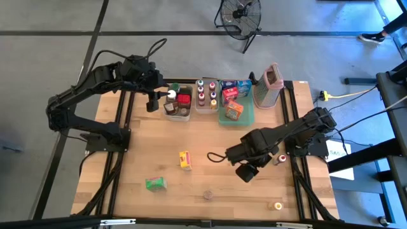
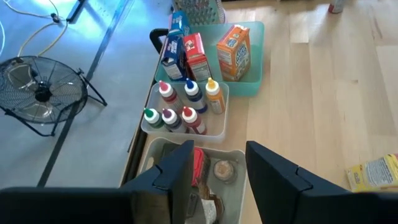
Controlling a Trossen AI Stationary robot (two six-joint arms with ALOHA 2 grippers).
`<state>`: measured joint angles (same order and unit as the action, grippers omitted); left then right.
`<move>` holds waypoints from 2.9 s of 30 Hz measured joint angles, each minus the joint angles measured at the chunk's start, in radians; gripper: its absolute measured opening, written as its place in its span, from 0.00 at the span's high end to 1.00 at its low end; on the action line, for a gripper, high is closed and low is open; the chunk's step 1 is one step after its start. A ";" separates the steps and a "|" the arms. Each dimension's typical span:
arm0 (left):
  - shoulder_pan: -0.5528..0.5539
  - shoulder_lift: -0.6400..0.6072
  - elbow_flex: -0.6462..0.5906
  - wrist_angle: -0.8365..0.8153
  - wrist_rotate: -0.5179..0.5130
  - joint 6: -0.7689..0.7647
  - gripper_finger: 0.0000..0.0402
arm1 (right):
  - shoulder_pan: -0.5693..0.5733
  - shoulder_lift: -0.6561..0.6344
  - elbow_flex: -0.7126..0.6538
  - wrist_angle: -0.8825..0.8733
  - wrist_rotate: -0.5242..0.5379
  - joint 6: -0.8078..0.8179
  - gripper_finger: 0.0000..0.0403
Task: Pick & Place Kitchen Items
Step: Put the red food coloring bottle into the transparent bin
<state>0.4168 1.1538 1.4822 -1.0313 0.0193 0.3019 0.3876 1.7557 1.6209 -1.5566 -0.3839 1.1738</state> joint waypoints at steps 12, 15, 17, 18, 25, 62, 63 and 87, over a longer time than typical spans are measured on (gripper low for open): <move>0.000 0.000 0.000 -0.102 0.001 -0.003 0.65 | 0.064 -0.001 -0.052 -0.013 -0.044 0.045 0.55; 0.000 0.000 0.000 -0.106 0.001 -0.003 0.65 | 0.102 -0.012 -0.052 -0.015 -0.050 0.050 0.55; 0.000 0.000 0.000 -0.106 0.001 -0.003 0.65 | 0.125 -0.029 -0.052 -0.014 -0.051 0.050 0.55; 0.000 0.000 0.000 -0.106 0.001 -0.003 0.65 | 0.134 -0.043 -0.052 -0.014 -0.051 0.051 0.55; 0.000 0.000 0.000 -0.094 0.009 -0.001 0.65 | 0.189 -0.240 -0.128 -0.013 0.016 0.169 0.59; -0.003 0.000 -0.001 -0.094 0.009 -0.016 0.65 | 0.262 -0.602 -0.607 0.022 0.239 0.819 0.34; -0.003 0.000 -0.001 -0.094 0.009 -0.016 0.65 | 0.262 -0.602 -0.614 0.039 0.266 0.819 0.34; -0.003 0.000 -0.001 -0.095 0.009 -0.019 0.65 | 0.261 -0.602 -0.811 0.291 0.278 0.834 0.34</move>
<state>0.4141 1.1538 1.4815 -1.1259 0.0284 0.2832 0.6483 1.1538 0.8094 -1.2659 -0.1055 2.0081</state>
